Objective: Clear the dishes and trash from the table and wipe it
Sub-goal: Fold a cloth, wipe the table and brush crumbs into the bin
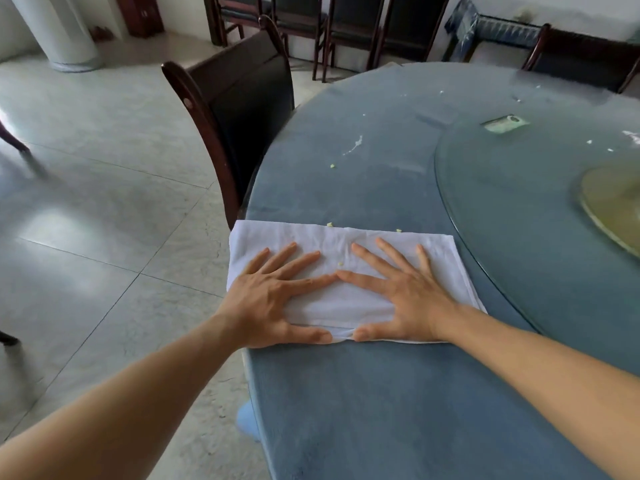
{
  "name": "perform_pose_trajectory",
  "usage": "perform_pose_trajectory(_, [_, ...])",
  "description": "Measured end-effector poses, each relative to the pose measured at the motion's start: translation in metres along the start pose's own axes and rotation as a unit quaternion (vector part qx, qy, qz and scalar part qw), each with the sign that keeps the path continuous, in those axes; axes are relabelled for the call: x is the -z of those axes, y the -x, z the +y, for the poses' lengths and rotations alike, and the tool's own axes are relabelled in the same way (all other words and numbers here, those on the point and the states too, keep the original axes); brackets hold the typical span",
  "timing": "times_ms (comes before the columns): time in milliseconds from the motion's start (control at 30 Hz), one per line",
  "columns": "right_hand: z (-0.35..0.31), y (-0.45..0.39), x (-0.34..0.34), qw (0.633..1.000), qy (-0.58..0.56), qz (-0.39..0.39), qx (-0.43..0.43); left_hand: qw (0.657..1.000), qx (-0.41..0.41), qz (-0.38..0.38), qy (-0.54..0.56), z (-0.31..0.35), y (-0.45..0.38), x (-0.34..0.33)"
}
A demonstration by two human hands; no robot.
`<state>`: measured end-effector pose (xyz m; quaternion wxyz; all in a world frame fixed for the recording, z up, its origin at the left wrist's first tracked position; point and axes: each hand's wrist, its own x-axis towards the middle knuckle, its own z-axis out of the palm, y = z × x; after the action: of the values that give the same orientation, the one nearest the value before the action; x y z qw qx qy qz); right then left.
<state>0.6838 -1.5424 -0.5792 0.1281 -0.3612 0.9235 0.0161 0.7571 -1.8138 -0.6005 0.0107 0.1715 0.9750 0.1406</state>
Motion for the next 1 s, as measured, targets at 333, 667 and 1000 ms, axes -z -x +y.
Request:
perform_pose_trajectory(333, [0.009, -0.042, 0.016, 0.999, -0.008, -0.016, -0.044, 0.999, -0.044, -0.001, 0.002, -0.042, -0.049, 0.010])
perform_pose_trajectory(667, [0.026, -0.090, 0.029, 0.997, -0.020, -0.014, -0.075, 0.997, -0.072, -0.013, -0.011, -0.085, -0.100, 0.020])
perform_pose_trajectory(1000, [0.056, -0.158, 0.052, 0.993, -0.035, -0.007, -0.111, 0.995, -0.091, -0.028, -0.009, -0.139, -0.180, 0.035])
